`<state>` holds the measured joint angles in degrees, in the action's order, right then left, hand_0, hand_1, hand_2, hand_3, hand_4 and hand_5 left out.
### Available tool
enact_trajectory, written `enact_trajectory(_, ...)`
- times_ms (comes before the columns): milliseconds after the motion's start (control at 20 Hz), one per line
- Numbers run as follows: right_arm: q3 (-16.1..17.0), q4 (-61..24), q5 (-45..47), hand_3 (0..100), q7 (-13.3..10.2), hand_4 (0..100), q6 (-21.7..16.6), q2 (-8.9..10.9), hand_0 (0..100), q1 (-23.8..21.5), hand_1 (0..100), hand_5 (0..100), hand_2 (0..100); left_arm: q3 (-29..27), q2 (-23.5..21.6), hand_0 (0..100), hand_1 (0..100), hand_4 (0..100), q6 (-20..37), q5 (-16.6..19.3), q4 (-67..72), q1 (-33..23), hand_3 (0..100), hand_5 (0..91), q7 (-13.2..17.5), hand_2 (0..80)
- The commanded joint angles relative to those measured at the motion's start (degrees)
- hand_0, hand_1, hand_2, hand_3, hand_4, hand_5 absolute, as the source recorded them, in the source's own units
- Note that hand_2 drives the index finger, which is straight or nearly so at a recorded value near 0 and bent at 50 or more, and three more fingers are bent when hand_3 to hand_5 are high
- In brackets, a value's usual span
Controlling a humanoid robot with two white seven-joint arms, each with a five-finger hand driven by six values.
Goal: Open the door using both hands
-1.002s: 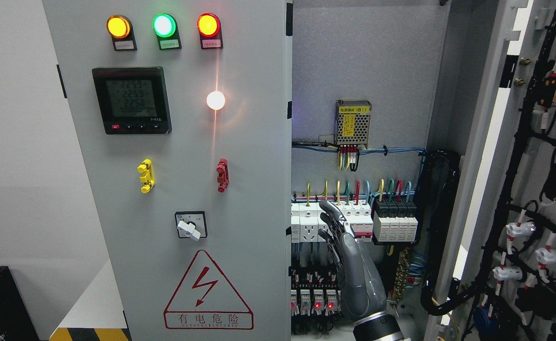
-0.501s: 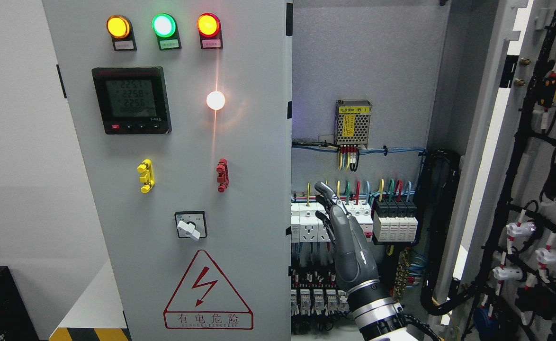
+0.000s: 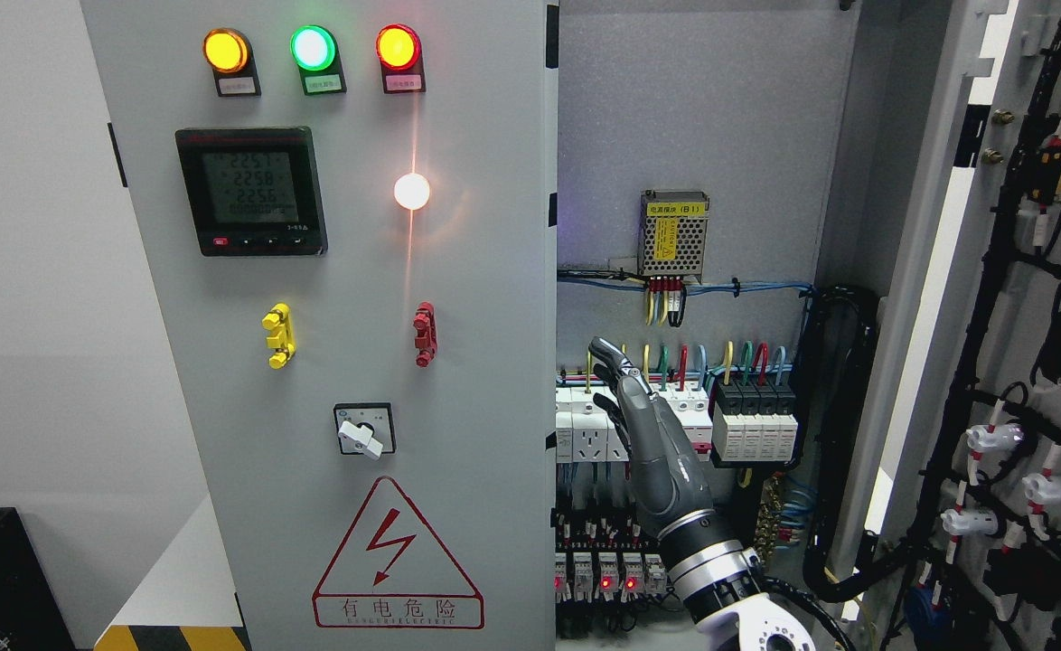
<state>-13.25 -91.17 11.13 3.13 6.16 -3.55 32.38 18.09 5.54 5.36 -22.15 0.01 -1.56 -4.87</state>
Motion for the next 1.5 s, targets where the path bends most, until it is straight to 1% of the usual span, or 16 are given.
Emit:
enact_trajectory(0,1.83,2.93,3.46,0,0.21,0,0.69,0.56,19,1.28,0,0,0,0.02,0.09,0,0,0,0.18,0.0,-0.1,-0.47,0,0.0,0.04,0.0)
enact_trajectory(50,1.83,2.84,3.54,0,0.21,0,0.69,1.08,19,1.2,0,0,0,0.02,0.09,0,0,0,0.18,0.0,-0.1,-0.47,0,0.0,0.04,0.0)
enact_trajectory(150,1.83,2.84,3.54,0,0.21,0,0.69,1.35,19,1.28,0,0,0,0.02,0.09,0,0,0,0.18,0.0,-0.1,-0.47,0,0.0,0.04,0.0)
enact_trajectory(551,1.91,2.04,4.07,0,0.56,0,0.69,1.53,19,1.46,0,0,0,0.02,0.18,0,0,0,0.18,0.09,-1.59,-0.2,0,0.0,0.04,0.0)
enact_trajectory(701,1.91,2.13,8.37,0,0.57,0,0.78,1.97,19,1.72,0,0,0,-0.07,0.18,0,0,0,0.18,0.09,-2.21,-0.11,0,0.0,0.13,0.0)
enact_trajectory(852,1.83,2.13,8.99,0,0.57,0,0.78,2.85,19,1.99,0,0,0,-0.16,0.18,0,0,0,0.18,0.09,-2.3,0.15,0,0.0,0.13,0.0)
enact_trajectory(1002,1.65,2.4,8.99,0,0.57,0,0.96,2.93,19,2.25,0,0,0,-0.16,0.18,0,0,0,0.18,0.09,-2.21,0.59,0,0.0,0.04,0.0)
enact_trajectory(1052,1.56,2.22,8.99,0,0.74,0,0.87,2.93,19,2.16,0,0,0,-0.16,0.18,0,0,0,0.18,0.09,-2.21,0.59,0,0.0,0.13,0.0)
enact_trajectory(1202,1.3,2.04,8.99,0,2.58,0,0.87,3.02,19,2.08,0,0,0,-0.25,0.18,0,0,0,0.18,0.09,-2.21,0.59,0,0.0,0.04,0.0)
enact_trajectory(1453,1.12,1.34,8.91,0,2.85,0,0.87,3.02,19,1.99,0,0,0,-0.25,-0.35,0,0,0,0.18,0.09,-1.94,0.5,0,0.0,0.04,0.0)
